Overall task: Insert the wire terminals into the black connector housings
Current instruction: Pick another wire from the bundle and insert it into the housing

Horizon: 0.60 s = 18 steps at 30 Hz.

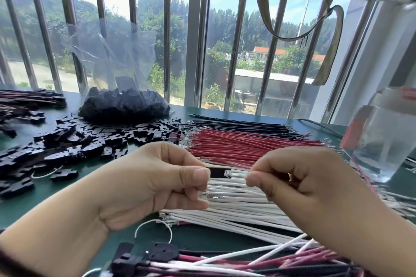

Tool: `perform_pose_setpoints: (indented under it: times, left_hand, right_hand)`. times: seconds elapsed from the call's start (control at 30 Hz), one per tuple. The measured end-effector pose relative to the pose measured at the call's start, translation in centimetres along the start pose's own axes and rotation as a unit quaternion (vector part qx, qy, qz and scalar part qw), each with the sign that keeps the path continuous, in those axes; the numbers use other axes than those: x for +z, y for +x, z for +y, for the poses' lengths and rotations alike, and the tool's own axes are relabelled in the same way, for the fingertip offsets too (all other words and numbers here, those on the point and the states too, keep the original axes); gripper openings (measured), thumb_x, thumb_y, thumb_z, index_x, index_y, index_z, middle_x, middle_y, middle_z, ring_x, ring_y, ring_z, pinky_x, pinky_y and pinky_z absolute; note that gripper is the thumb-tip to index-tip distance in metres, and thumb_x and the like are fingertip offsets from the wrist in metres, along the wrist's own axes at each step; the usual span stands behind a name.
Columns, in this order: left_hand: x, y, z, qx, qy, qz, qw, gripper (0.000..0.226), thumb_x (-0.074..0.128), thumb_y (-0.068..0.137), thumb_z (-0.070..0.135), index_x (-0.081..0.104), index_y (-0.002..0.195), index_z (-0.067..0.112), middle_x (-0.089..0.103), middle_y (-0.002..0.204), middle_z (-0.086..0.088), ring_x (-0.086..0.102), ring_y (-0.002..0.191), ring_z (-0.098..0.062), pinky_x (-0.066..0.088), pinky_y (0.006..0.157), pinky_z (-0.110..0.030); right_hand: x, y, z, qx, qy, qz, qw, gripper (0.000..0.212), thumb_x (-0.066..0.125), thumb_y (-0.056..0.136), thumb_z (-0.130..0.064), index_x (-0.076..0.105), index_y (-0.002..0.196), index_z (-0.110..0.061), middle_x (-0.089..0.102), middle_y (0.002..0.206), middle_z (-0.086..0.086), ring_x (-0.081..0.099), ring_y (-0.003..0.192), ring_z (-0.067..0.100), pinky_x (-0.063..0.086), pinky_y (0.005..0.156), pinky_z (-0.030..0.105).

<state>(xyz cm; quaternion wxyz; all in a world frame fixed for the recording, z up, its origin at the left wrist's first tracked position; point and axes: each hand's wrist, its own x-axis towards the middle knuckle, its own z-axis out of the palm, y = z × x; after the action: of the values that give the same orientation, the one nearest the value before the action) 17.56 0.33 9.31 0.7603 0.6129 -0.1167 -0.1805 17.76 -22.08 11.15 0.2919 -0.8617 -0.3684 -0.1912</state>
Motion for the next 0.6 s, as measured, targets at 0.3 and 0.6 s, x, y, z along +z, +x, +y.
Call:
perform_pose_setpoints:
  times: [0.3,0.6]
  left_hand:
    - [0.7,0.2,-0.4,-0.012,0.010,0.001,1.000,0.046,0.097,0.031,0.024,0.073,0.065,0.005,0.065,0.059,-0.011,0.061,0.051,-0.014,0.058,0.064,-0.032]
    - [1.3,0.4,-0.9,-0.002,0.072,0.078,0.994,0.028,0.082,0.054,0.010,0.075,0.082,0.009,0.070,0.071,-0.014,0.068,0.065,-0.020,0.057,0.066,-0.030]
  right_hand:
    - [0.1,0.0,-0.1,-0.031,-0.046,-0.005,0.998,0.025,0.052,0.080,-0.047,0.064,0.066,-0.030,0.057,0.060,-0.021,0.054,0.058,-0.008,0.035,0.054,0.000]
    - [1.4,0.0,0.5,0.094,-0.103,-0.080,0.987,0.043,0.046,0.079,-0.062,0.054,0.061,-0.023,0.056,0.054,-0.011,0.053,0.056,0.003,0.042,0.053,0.017]
